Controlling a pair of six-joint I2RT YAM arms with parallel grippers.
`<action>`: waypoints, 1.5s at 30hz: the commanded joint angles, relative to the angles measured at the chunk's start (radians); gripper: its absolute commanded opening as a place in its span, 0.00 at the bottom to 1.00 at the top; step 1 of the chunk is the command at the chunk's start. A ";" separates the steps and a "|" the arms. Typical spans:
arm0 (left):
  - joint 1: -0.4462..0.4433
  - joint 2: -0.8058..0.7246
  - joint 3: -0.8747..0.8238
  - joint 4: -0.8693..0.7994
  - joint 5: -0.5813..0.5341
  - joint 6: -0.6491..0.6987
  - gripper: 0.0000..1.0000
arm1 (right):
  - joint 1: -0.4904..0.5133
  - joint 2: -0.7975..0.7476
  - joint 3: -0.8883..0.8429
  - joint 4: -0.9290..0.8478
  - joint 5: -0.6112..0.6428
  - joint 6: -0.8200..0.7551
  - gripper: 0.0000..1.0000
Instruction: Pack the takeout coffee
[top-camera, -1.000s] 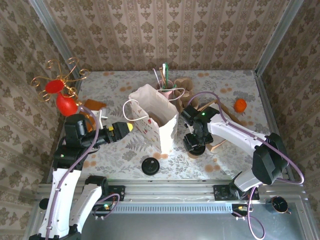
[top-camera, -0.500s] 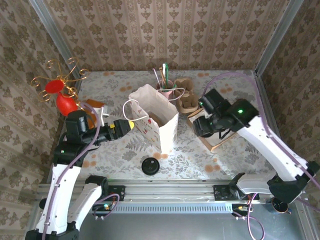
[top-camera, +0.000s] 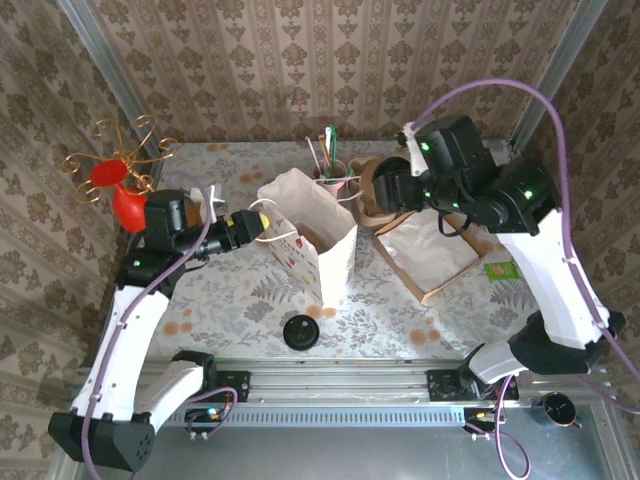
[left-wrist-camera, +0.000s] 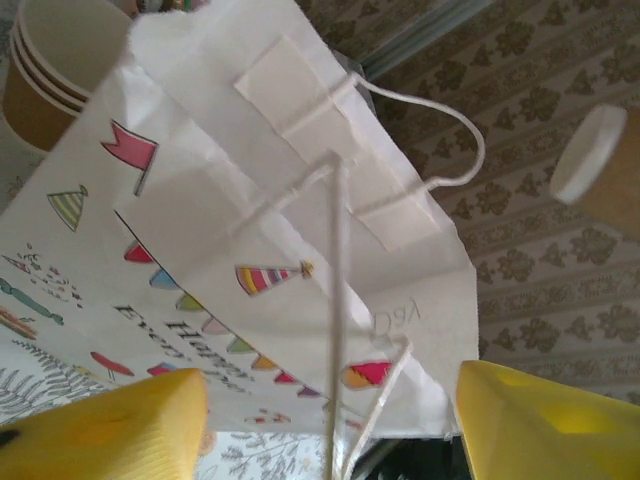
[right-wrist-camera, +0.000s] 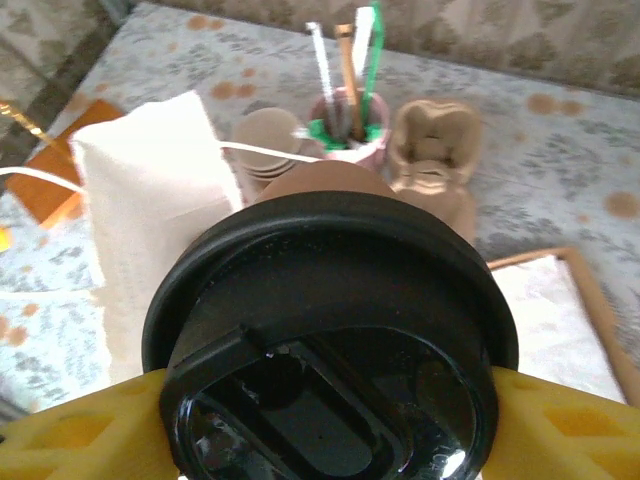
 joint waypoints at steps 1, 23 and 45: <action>-0.025 0.040 0.020 0.085 -0.013 0.007 0.51 | 0.043 0.074 0.067 0.044 -0.100 -0.041 0.68; -0.160 -0.028 -0.086 0.141 0.004 -0.049 0.00 | 0.136 0.554 0.474 -0.215 -0.117 -0.136 0.68; -0.366 0.010 -0.128 0.299 -0.031 -0.129 0.00 | 0.137 0.334 0.041 -0.351 -0.046 -0.055 0.68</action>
